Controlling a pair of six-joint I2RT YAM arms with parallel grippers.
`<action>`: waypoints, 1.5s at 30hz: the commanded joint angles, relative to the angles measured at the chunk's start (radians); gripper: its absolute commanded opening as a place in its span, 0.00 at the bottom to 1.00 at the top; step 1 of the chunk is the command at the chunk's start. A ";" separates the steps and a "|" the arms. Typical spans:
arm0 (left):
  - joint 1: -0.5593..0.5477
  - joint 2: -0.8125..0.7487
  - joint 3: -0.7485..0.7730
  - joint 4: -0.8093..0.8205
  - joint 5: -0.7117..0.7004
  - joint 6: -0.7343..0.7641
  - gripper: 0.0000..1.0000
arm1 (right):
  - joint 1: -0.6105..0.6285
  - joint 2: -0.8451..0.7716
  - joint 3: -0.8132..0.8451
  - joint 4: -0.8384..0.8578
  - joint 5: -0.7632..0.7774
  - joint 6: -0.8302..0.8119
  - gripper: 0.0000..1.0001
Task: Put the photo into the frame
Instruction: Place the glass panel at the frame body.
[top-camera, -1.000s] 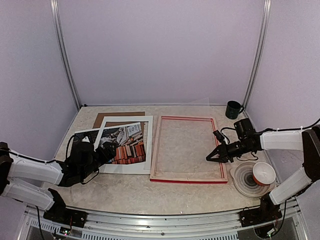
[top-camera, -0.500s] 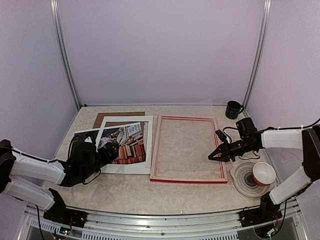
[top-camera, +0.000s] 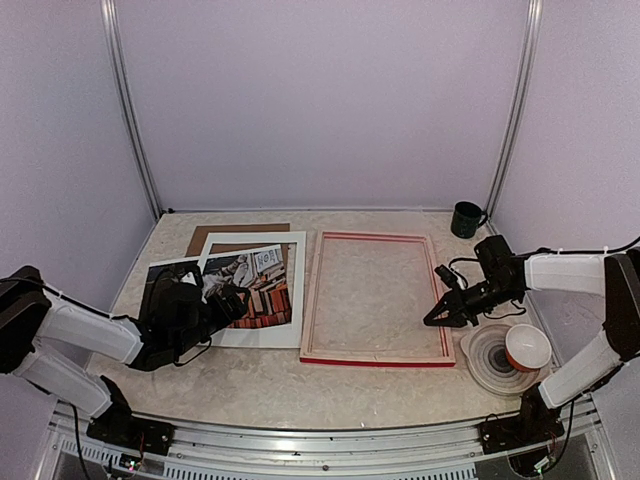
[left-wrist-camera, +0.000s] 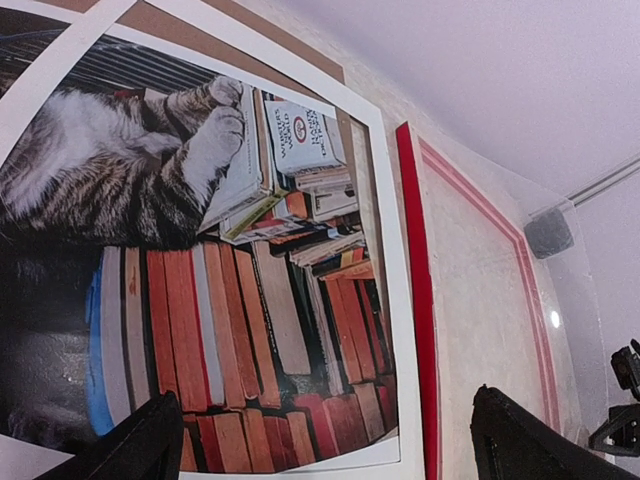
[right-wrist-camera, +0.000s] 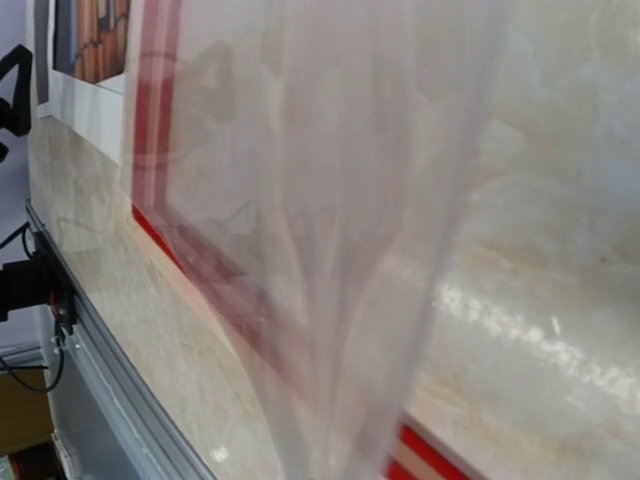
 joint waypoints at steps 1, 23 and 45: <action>-0.008 0.022 0.027 0.047 0.027 0.009 0.99 | -0.016 0.042 0.056 -0.060 0.046 -0.049 0.02; -0.008 0.029 0.029 0.068 0.046 0.010 0.99 | -0.082 0.014 0.060 -0.121 0.078 -0.081 0.04; -0.009 0.065 0.039 0.076 0.060 -0.003 0.99 | -0.084 0.009 0.036 -0.040 -0.090 -0.031 0.11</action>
